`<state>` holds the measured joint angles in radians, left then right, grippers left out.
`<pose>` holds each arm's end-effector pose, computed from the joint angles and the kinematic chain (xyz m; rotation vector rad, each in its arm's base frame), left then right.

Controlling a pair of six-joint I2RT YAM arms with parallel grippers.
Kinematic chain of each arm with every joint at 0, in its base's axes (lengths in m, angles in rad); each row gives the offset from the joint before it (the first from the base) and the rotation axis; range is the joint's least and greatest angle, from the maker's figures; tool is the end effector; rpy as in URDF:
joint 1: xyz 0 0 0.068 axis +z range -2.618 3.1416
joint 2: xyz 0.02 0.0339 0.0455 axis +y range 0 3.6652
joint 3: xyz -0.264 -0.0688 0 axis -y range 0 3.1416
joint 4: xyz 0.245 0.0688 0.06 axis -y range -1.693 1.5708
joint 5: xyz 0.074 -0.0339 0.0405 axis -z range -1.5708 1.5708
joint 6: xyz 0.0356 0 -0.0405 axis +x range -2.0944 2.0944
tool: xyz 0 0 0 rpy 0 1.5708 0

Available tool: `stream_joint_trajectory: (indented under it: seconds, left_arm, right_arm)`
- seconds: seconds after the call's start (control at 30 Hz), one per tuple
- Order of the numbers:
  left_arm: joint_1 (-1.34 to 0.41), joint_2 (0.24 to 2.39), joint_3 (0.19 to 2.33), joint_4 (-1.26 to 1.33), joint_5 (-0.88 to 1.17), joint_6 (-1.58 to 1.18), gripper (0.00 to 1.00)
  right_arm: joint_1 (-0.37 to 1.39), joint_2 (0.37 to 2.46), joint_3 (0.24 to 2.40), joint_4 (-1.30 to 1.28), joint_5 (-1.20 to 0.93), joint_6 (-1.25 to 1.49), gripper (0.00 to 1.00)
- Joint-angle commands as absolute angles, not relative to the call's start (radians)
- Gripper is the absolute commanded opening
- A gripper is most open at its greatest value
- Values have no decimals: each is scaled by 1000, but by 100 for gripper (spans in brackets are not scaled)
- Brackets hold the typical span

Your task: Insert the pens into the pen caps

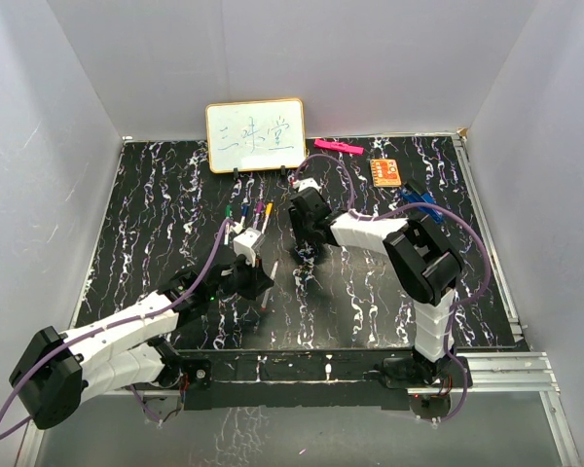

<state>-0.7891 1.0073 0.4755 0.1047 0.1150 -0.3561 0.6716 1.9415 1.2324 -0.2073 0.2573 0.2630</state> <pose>0.1522 -0.1591 0.2189 0.5262 2.0310 -0.8325 0.3240 0.2459 0.1595 -0.3910 2.4161 0.0914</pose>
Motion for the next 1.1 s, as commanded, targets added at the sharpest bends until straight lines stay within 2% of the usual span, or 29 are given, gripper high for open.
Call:
stream_joint_trajectory:
  seconds: [0.0, 0.37, 0.7, 1.07]
  left_arm:
    - [-785, 1008, 484, 114, 111, -354, 0]
    - [-785, 1020, 491, 115, 102, -354, 0]
    - [-785, 1008, 495, 97, 73, -348, 0]
    - [-785, 1004, 499, 91, 55, -342, 0]
  right_arm:
    - [643, 1962, 1262, -178, 228, 278, 48]
    - [642, 1992, 1276, -203, 216, 270, 43]
    - [647, 2002, 1257, -276, 203, 299, 29]
    - [656, 2001, 1234, -336, 194, 325, 25]
